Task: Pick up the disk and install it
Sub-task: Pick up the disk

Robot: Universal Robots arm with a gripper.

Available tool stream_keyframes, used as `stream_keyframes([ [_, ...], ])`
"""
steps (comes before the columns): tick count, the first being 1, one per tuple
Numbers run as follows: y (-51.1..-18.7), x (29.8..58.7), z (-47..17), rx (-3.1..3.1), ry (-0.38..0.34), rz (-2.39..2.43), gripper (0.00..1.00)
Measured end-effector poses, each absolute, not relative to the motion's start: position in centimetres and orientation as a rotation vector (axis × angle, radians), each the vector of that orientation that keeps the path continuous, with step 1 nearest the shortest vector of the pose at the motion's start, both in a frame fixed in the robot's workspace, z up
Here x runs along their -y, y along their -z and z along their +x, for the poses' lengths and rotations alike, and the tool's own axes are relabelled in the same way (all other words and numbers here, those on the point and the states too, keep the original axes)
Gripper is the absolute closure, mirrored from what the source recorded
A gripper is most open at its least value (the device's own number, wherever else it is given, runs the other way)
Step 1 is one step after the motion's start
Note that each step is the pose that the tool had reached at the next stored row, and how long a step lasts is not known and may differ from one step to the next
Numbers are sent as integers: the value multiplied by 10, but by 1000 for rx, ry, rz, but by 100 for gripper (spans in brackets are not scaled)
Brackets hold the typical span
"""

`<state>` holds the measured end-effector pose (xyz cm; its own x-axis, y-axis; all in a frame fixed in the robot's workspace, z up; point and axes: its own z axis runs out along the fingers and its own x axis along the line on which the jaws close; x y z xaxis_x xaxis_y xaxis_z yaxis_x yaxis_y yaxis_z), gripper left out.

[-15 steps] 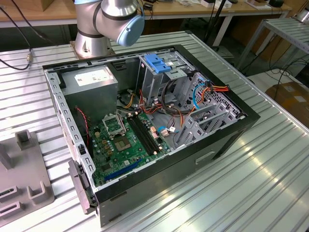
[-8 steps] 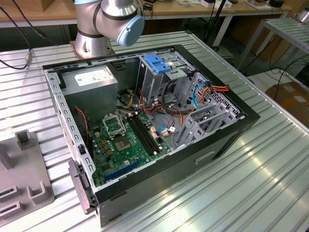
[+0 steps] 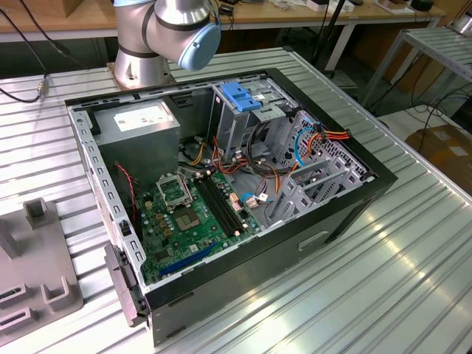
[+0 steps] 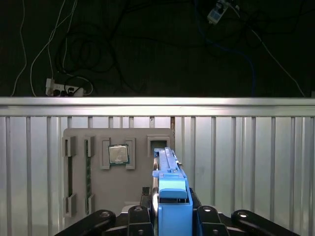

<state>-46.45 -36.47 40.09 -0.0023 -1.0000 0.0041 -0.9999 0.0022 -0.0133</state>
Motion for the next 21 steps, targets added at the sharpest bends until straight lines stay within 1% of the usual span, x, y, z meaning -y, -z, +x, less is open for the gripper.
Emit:
stream_keyframes([
  [15,-422,365,-464,-2219,19,-2214,63],
  [21,-436,365,-464,-2219,18,-2214,63],
])
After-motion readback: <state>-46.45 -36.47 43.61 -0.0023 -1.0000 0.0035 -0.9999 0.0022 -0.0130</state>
